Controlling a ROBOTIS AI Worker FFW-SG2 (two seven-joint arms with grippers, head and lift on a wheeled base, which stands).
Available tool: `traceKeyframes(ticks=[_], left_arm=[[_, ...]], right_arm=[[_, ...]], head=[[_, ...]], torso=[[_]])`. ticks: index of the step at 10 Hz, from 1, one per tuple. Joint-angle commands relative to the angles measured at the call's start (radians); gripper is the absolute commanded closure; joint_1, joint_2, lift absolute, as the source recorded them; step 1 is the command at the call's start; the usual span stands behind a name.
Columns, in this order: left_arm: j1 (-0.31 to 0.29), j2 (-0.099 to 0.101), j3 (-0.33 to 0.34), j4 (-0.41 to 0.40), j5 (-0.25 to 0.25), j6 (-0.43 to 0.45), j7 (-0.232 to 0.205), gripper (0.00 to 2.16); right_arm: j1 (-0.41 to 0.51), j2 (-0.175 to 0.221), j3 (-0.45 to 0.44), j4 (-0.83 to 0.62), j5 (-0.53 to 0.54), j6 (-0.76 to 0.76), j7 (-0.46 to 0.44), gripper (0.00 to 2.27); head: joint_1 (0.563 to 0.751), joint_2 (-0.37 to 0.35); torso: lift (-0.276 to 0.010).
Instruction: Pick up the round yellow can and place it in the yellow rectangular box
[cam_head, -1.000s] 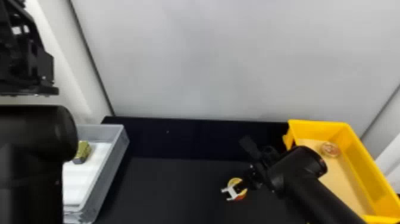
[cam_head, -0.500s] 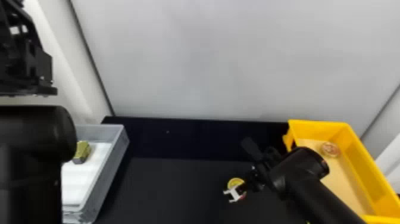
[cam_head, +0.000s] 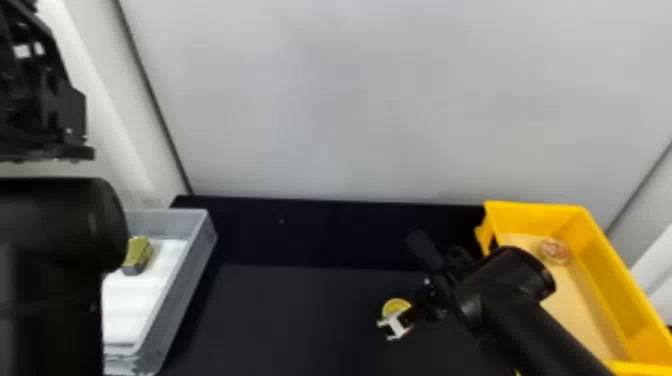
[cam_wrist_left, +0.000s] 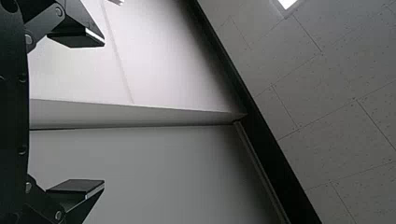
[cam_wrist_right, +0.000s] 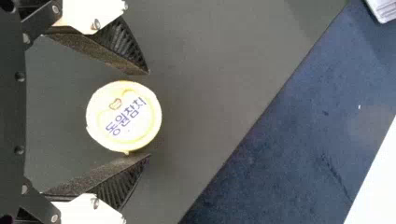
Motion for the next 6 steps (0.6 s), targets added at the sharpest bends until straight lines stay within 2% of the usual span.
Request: traceKeyframes(ticks=[1,6], left_arm=[[0.005,0.0,0.005,-0.004,0.0,0.002,-0.001,0.2],[0.006,0.0,0.005,-0.005,0.0,0.003,-0.002,0.2]], right_arm=[[0.02,-0.01,-0.004,-0.046,0.023,0.029,0.018,0.19],[0.025,-0.018,-0.004,-0.066,0.036,0.043,0.027,0.2]], head=[[0.663,0.054],[0.663,0.054]], torso=[[-0.01],[-0.01]])
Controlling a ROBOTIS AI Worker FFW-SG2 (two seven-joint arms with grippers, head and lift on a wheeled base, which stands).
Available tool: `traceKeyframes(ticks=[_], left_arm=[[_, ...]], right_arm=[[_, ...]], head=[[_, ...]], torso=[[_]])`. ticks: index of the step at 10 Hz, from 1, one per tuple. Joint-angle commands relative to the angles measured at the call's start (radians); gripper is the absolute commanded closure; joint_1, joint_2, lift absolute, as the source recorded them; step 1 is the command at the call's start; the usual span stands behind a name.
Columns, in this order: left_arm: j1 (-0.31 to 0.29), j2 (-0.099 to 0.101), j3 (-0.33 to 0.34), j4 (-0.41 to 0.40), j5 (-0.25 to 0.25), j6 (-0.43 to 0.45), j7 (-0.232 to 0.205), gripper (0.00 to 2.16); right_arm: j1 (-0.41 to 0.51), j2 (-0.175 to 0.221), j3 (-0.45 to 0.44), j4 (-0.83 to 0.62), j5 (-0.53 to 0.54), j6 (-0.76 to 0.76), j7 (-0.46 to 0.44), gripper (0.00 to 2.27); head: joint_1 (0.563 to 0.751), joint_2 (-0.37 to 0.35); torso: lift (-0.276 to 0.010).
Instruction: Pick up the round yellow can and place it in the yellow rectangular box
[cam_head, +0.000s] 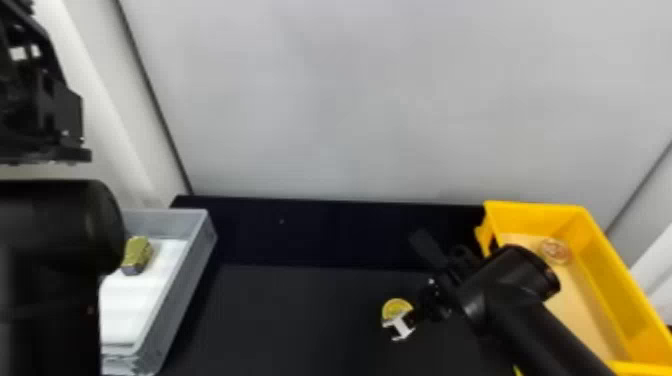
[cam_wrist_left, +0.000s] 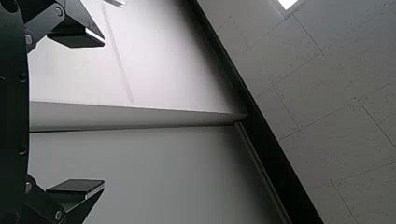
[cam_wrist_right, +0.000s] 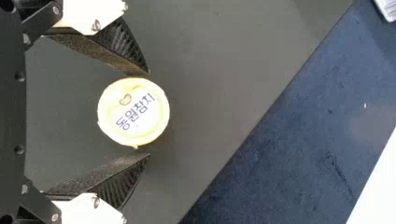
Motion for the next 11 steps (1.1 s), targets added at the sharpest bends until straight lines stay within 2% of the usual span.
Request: traceKeyframes(ticks=[1,2,3,5,8,10,11], left_arm=[[-0.002,0.0,-0.001,0.0,0.0,0.0,0.0,0.19],[0.0,0.002,-0.001,0.0,0.0,0.0,-0.002,0.19],[0.0,0.002,-0.001,0.0,0.002,0.0,-0.002,0.19],[-0.002,0.002,-0.001,0.0,0.003,0.001,-0.003,0.19],[0.0,0.002,-0.001,-0.003,0.003,0.008,-0.005,0.19],[0.0,0.003,-0.002,-0.008,0.005,0.018,-0.008,0.19],[0.002,0.006,-0.002,-0.012,0.005,0.028,-0.009,0.19]], right_arm=[[0.0,0.002,0.005,0.005,0.0,0.0,-0.002,0.21],[0.0,0.002,0.009,0.005,0.0,0.003,-0.001,0.3],[0.0,0.002,0.011,0.005,0.0,0.015,-0.002,0.52],[0.003,-0.001,0.02,-0.009,0.005,0.033,0.001,0.76],[0.02,-0.01,0.022,-0.066,0.029,0.075,0.03,0.78],[0.071,-0.045,-0.011,-0.294,0.131,0.217,0.119,0.78],[0.085,-0.058,-0.049,-0.414,0.221,0.297,0.199,0.78]], head=[[0.663,0.054],[0.663,0.054],[0.663,0.054],[0.663,0.054],[0.663,0.054],[0.663,0.054],[0.663,0.054]], torso=[[-0.01],[-0.01],[-0.01],[-0.01],[-0.01],[-0.01],[-0.01]])
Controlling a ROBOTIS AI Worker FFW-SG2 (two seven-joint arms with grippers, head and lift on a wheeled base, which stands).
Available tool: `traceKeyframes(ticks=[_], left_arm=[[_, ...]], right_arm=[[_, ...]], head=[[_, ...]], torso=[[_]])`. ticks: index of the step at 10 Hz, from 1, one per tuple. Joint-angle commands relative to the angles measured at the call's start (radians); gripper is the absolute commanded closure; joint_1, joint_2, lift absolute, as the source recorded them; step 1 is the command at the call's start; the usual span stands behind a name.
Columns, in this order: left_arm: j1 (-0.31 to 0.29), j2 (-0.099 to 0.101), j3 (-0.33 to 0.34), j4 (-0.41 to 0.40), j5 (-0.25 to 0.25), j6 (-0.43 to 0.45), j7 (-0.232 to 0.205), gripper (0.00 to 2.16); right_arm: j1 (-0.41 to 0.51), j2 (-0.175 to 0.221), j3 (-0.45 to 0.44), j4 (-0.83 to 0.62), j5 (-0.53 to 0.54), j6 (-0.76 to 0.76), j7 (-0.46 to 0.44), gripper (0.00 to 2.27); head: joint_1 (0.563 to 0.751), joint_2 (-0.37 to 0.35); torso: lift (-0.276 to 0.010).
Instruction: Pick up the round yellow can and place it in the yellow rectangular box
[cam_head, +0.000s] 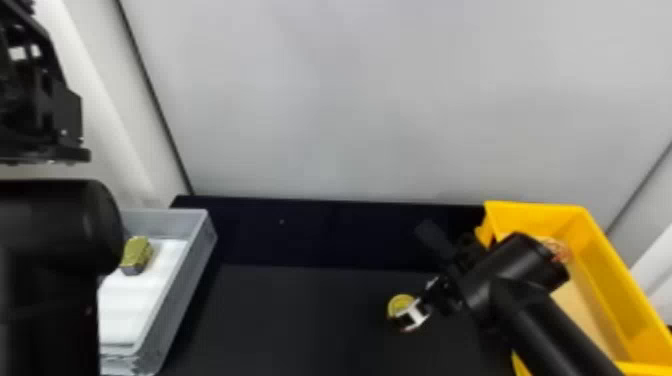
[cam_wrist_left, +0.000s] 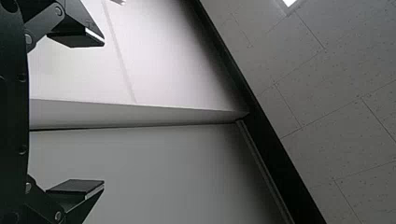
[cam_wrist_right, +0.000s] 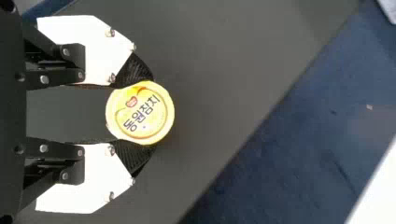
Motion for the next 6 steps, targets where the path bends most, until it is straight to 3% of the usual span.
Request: traceKeyframes(ticks=[1,3,5,6], left_arm=[[0.003,0.007,0.001,-0.013,0.0,0.025,-0.004,0.19],[0.001,0.023,-0.002,-0.028,0.0,0.058,-0.011,0.19],[0.004,0.047,0.008,-0.054,-0.001,0.093,-0.019,0.19],[0.001,0.05,0.011,-0.056,-0.001,0.094,-0.022,0.19]], right_arm=[[0.032,-0.038,-0.063,-0.308,0.186,0.19,0.121,0.78],[0.02,-0.031,-0.149,-0.514,0.383,0.265,0.259,0.78],[-0.026,-0.046,-0.207,-0.601,0.458,0.296,0.27,0.78],[-0.039,-0.084,-0.221,-0.627,0.493,0.316,0.27,0.77]], head=[[0.663,0.054],[0.663,0.054],[0.663,0.054],[0.663,0.054]], torso=[[-0.01],[-0.01],[-0.01],[-0.01]])
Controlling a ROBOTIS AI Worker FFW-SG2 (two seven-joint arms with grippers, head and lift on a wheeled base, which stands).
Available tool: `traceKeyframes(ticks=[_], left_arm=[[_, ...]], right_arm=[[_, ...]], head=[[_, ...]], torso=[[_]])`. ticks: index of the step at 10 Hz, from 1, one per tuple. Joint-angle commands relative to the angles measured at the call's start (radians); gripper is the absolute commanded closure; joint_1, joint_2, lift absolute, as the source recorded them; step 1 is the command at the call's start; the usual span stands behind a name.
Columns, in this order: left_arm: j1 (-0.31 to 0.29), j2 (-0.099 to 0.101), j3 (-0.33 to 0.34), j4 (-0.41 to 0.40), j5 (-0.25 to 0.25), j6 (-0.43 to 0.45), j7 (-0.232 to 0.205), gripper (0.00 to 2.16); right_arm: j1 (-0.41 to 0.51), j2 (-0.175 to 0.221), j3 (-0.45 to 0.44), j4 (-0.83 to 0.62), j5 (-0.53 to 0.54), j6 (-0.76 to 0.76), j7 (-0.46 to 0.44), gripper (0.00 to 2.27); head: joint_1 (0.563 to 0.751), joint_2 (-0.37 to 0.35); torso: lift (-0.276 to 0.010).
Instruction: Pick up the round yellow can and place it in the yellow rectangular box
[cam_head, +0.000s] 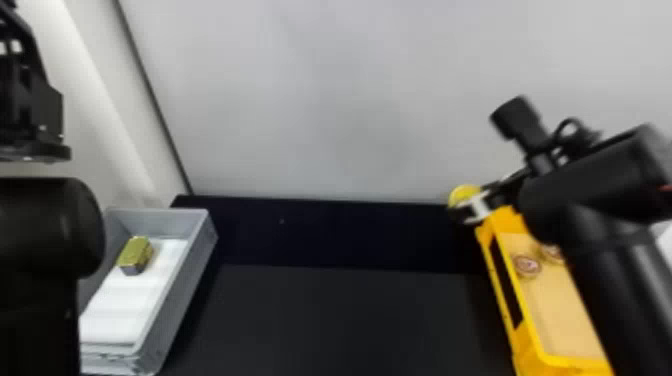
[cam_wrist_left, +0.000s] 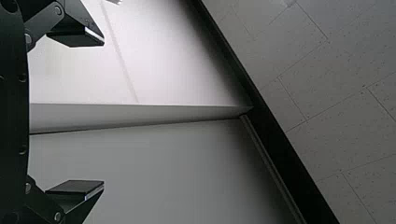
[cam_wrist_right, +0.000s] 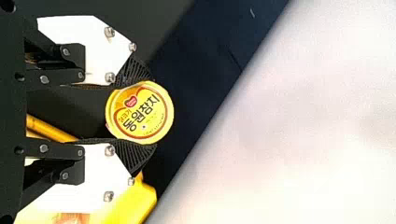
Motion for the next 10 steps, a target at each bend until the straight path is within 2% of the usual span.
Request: traceKeyframes(ticks=[1,3,7,8,10], left_arm=[[-0.001,0.011,0.005,-0.01,-0.002,0.011,-0.003,0.19],[-0.003,0.017,0.007,-0.013,-0.002,0.016,-0.005,0.18],[-0.012,0.018,-0.001,-0.013,-0.002,0.023,-0.011,0.18],[-0.014,0.018,-0.004,-0.01,-0.002,0.023,-0.011,0.18],[-0.017,0.02,-0.004,-0.01,-0.002,0.023,-0.012,0.18]], right_arm=[[-0.024,-0.076,-0.058,-0.054,0.074,0.032,-0.002,0.77],[-0.002,-0.127,-0.154,-0.064,0.103,0.041,-0.002,0.78],[0.093,-0.15,-0.38,-0.039,0.094,0.01,-0.049,0.78],[0.125,-0.142,-0.432,-0.017,-0.001,-0.049,-0.127,0.78],[0.142,-0.136,-0.463,0.088,-0.178,-0.112,-0.286,0.78]], head=[[0.663,0.054],[0.663,0.054],[0.663,0.054],[0.663,0.054],[0.663,0.054]], torso=[[-0.01],[-0.01],[-0.01],[-0.01],[-0.01]])
